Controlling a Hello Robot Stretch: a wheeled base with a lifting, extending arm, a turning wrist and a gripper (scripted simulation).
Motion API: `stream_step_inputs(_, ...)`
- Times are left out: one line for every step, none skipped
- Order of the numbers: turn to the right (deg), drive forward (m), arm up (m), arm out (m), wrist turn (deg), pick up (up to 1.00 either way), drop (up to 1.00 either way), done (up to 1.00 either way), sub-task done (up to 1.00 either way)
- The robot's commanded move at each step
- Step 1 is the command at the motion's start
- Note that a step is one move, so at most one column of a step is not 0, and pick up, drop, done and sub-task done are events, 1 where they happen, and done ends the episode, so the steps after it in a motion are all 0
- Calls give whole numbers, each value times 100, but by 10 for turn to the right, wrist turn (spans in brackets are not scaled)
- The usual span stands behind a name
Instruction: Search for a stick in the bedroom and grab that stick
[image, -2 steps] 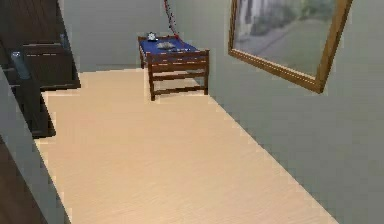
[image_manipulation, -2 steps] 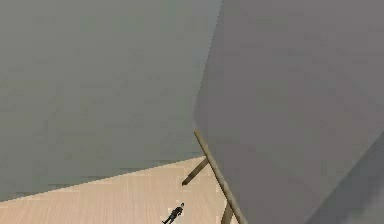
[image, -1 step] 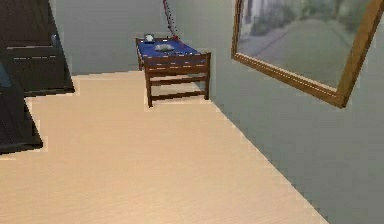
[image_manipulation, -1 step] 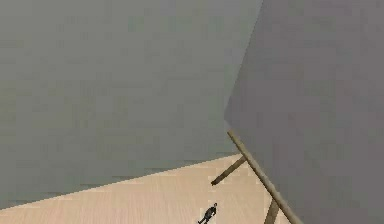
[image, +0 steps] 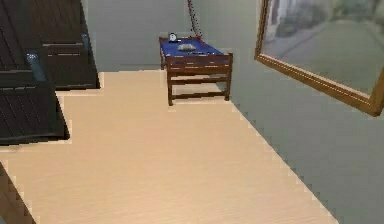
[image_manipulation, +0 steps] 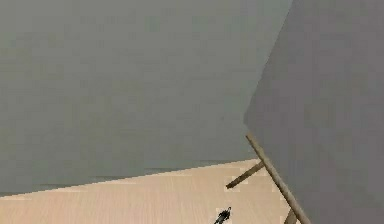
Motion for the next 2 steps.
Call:
stream_step_inputs(0,65,0,0,0,0,0,0,0)
stream_step_inputs(-300,0,0,0,0,0,0,0,0)
